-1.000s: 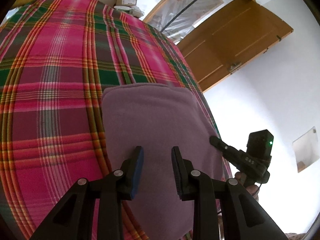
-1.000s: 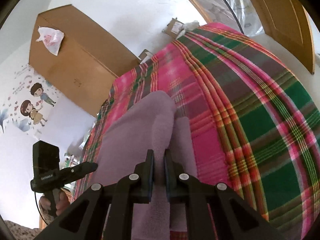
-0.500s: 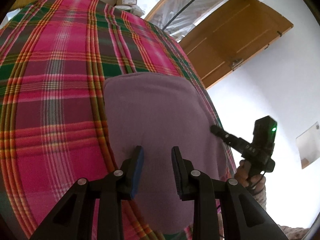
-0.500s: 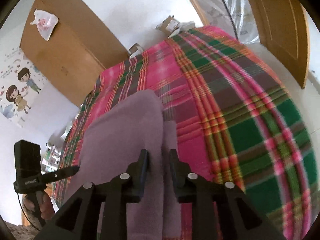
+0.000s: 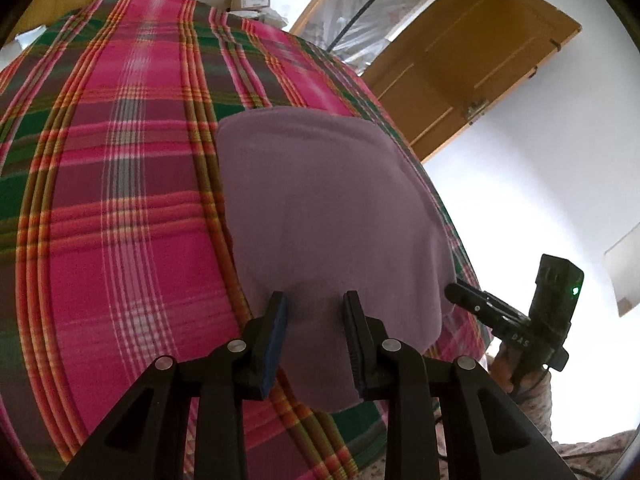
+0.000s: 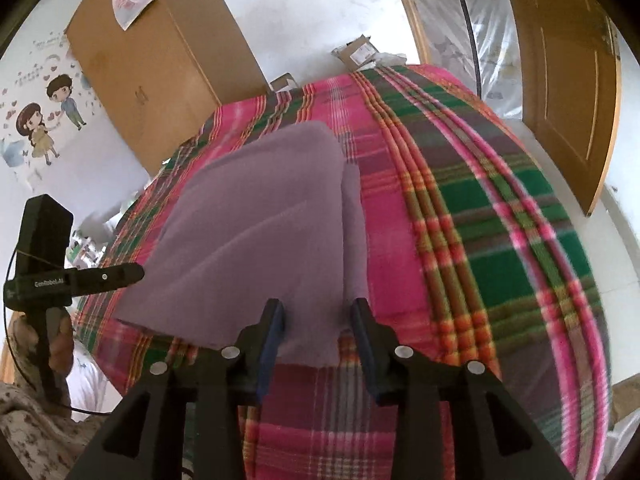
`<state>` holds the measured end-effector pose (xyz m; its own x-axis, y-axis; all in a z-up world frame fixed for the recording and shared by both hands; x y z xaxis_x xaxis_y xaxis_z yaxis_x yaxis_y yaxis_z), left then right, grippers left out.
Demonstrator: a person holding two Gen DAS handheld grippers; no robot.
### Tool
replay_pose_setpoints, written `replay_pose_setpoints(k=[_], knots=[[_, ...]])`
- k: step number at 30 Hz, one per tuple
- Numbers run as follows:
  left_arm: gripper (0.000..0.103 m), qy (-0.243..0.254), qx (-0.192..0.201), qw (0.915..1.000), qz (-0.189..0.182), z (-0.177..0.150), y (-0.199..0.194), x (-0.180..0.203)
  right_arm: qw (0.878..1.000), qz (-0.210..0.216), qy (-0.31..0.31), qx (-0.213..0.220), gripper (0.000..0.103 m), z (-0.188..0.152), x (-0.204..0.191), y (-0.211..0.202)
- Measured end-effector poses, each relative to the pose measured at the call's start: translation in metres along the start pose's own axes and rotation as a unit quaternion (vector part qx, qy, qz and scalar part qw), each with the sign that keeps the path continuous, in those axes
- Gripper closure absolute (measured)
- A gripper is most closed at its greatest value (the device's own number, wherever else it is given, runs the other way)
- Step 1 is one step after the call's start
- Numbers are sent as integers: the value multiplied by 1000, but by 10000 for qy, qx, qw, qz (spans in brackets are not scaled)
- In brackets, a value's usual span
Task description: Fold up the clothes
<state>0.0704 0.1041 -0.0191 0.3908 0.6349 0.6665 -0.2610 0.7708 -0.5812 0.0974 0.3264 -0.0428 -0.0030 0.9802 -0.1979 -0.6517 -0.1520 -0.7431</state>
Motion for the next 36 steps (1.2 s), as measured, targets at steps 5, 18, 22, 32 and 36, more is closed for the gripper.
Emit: replay_pose_setpoints(k=[5, 18, 22, 32, 36], knots=[[74, 35, -4, 10000, 36, -3, 1, 1, 9999, -119, -100, -67, 91, -14, 0, -4], [72, -74, 14, 9999, -101, -18, -3, -2, 9986, -305, -139, 410, 92, 14, -2, -23], [72, -38, -9, 9999, -130, -21, -4, -2, 9982, -79, -560, 219, 92, 15, -32, 1], [69, -62, -85, 9994, -318, -26, -4, -8, 9918, 21, -1277, 13, 91, 58, -79, 40], [66, -78, -105, 9993, -351, -20, 0, -11, 9854, 8, -1660, -384, 91, 75, -104, 72]])
Point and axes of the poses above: each gripper's, at about its wrist camera, not at the fingertips, and y roughly the way its jaws point, x to its right, z to its top, the point moved 8 cm from there along y, roughly the way its jaws point, and after that the axes turned 10 degrees about -z, right-handed, at the moved point
